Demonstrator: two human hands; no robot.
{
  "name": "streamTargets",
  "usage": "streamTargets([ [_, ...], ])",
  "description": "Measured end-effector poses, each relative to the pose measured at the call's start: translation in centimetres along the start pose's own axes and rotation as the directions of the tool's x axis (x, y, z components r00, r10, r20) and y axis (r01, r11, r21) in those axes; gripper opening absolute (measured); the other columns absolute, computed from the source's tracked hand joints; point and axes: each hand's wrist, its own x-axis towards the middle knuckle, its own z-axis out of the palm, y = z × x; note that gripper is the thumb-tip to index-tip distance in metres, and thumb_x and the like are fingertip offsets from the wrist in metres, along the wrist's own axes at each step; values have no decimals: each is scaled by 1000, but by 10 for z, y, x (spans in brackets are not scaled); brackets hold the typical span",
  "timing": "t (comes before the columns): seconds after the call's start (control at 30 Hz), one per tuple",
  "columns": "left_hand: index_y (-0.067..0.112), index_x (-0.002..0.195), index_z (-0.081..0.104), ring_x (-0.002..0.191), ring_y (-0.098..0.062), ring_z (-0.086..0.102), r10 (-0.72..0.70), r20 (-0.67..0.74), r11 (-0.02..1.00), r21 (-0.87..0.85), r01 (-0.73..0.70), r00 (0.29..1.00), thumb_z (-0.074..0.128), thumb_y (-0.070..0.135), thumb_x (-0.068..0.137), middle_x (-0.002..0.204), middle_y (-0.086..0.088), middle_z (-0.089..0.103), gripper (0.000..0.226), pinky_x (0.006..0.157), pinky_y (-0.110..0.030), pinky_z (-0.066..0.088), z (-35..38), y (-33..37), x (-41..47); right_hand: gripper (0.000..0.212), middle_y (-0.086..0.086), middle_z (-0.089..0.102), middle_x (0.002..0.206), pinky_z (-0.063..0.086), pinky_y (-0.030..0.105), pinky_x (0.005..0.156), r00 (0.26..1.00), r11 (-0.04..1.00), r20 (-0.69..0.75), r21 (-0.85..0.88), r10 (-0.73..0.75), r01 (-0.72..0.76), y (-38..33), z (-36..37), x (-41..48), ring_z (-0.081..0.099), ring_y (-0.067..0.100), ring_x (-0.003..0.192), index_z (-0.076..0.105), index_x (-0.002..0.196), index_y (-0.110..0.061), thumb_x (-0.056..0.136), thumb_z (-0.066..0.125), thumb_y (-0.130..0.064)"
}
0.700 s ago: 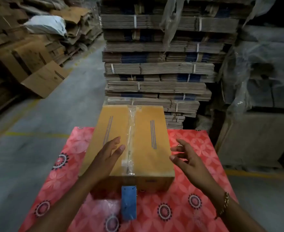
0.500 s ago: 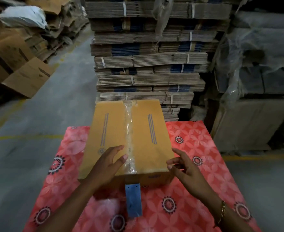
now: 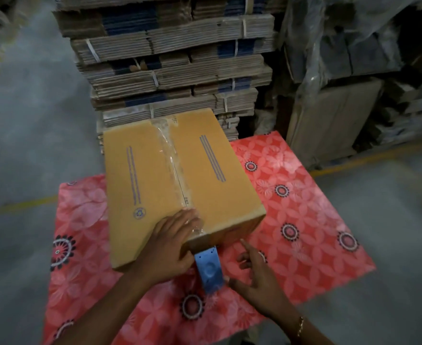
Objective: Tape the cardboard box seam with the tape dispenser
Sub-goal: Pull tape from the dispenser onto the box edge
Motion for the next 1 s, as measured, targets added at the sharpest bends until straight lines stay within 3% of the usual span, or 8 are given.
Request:
streamTargets([
  [0.07,31,156,29,155,-14,17,73,74,993,85,-79,995,55,42,68,168,6,21,93,122,-41,14,0,-2,3,105,-18,53,121,43,9,80,1000,1000,6,-7,23,-23,0,17,-2,54,-5,108,15,152,-40,70,76,-63],
  [0.17,28,161,11,157,-14,2,143,174,966,190,-176,974,51,45,68,170,5,6,102,124,-45,6,0,-11,6,119,-15,49,134,47,21,93,999,997,-2,-54,48,-48,-7,41,-1,52,4,118,8,157,-34,66,77,-68],
  [0.37,25,161,8,157,-15,6,178,161,933,286,-218,971,55,43,79,171,2,7,97,122,-49,20,6,-21,6,126,-24,26,150,44,35,108,993,998,-105,-4,61,-61,-13,75,10,36,2,135,0,159,-33,66,71,-78],
  [0.5,25,161,8,157,-15,6,181,128,922,322,-214,975,52,41,90,171,3,8,86,122,-49,23,10,-21,6,104,-18,35,156,52,39,100,989,998,-144,-35,41,-47,-12,88,12,47,7,133,11,158,-34,78,58,-80],
  [0.6,25,161,8,157,-15,8,172,133,916,342,-208,976,52,43,93,171,2,8,84,122,-49,25,12,-22,7,92,-14,52,145,53,35,97,989,999,-140,-29,39,-44,-11,89,9,55,6,127,27,152,-32,79,61,-77],
  [0.73,25,161,11,156,-14,10,172,116,915,348,-202,978,46,49,97,170,3,10,77,122,-48,25,14,-23,7,76,-20,56,131,56,30,87,986,997,-165,-69,21,-33,-9,85,-2,59,2,112,29,145,-40,83,70,-58],
  [0.83,27,161,12,156,-13,11,165,100,920,343,-189,981,40,52,99,170,5,12,72,122,-47,25,16,-23,8,68,-18,57,127,56,30,85,985,997,-174,-76,6,-19,-10,83,-9,59,1,109,33,140,-40,84,68,-58],
  [1.0,27,161,15,156,-12,13,162,64,918,355,-174,985,33,50,104,170,6,15,64,121,-45,26,19,-23,7,62,-15,58,115,46,14,67,983,982,-184,-189,-31,-5,-18,81,-16,59,4,93,38,137,-31,85,58,-60],
])
